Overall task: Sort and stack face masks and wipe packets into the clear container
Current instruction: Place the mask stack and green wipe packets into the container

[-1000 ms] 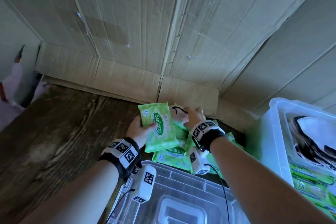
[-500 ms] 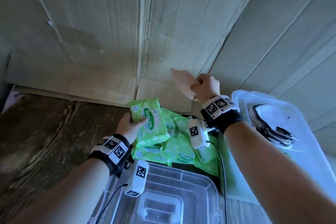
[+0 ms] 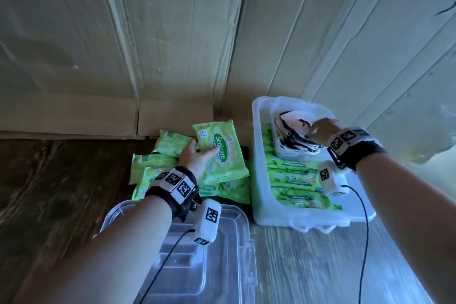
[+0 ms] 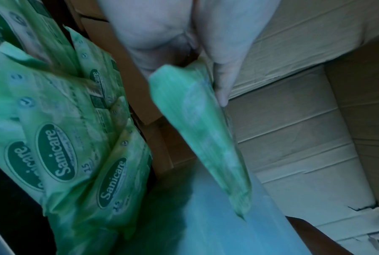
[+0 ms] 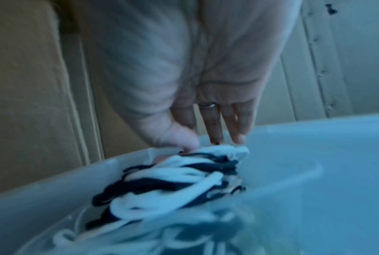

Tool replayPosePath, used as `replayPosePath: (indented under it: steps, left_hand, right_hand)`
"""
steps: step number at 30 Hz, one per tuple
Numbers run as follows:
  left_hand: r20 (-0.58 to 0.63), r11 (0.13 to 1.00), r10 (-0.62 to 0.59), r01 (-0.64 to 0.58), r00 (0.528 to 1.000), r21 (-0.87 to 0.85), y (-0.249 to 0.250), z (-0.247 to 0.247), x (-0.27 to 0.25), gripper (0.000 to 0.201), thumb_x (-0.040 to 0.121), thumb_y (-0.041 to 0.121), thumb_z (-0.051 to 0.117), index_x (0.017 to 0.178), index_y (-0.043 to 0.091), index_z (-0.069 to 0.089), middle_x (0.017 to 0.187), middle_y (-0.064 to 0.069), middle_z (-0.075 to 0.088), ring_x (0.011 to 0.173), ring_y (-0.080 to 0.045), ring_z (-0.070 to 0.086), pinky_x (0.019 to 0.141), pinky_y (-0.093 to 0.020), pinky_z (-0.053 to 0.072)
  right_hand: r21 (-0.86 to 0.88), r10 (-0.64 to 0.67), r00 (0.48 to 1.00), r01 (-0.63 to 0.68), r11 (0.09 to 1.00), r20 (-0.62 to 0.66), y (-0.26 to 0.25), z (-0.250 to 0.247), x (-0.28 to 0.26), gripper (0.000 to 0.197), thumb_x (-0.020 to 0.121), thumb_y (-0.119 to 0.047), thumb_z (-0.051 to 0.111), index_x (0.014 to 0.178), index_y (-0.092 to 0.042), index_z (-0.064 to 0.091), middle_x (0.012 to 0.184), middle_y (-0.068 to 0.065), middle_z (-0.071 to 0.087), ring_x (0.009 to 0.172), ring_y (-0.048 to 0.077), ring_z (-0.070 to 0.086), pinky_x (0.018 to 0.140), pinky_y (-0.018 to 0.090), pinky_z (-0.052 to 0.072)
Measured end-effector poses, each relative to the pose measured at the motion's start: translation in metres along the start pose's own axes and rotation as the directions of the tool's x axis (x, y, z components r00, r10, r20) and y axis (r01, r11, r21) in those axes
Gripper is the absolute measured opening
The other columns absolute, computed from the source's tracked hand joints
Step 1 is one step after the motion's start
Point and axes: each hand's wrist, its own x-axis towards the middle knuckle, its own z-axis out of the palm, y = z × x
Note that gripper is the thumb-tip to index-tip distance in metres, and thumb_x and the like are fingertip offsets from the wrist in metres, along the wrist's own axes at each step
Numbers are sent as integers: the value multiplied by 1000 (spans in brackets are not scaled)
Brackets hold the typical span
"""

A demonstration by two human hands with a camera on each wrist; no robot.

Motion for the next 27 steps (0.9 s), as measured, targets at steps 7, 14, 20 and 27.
replayPosePath:
  steps: [7,14,20,27]
  left_hand:
    - [-4,1000,12,-12,1000,-17,0,10,-1,21,84,24,68,98,11,58,93,-3,65,88,-24,63,65,-23,44]
    - [-40,999,2,-4,999,-38,-5,-8,2,26,83,22,69,101,6,60,99,-10,67,88,-25,63,68,-26,47]
    - [-240,994,-104,104,965,-16,-25,-56,13,22,85,24,67,97,9,56,95,-10,63,75,-22,58,55,-25,41]
    - [-349,981,-192,172,917,-88,-55,-109,16,29,84,18,68,102,0,54,98,-17,61,93,-31,59,74,-35,44]
  right_hand:
    - [335,16,970,68,940,-241,1,-9,0,44,81,-3,42,124,-13,46,128,18,53,113,33,50,84,32,39]
    - [46,-101,995,101,994,0,-46,-13,-1,38,89,-12,41,124,-8,54,133,12,51,115,28,49,100,38,37]
    - [215,-350,927,372,903,-135,-153,-41,-37,37,91,-16,41,126,-20,51,130,13,50,117,33,48,99,42,40]
    - [-98,-454,838,501,860,303,-222,76,-64,15,89,-7,45,98,-12,57,116,11,58,97,30,57,84,39,50]
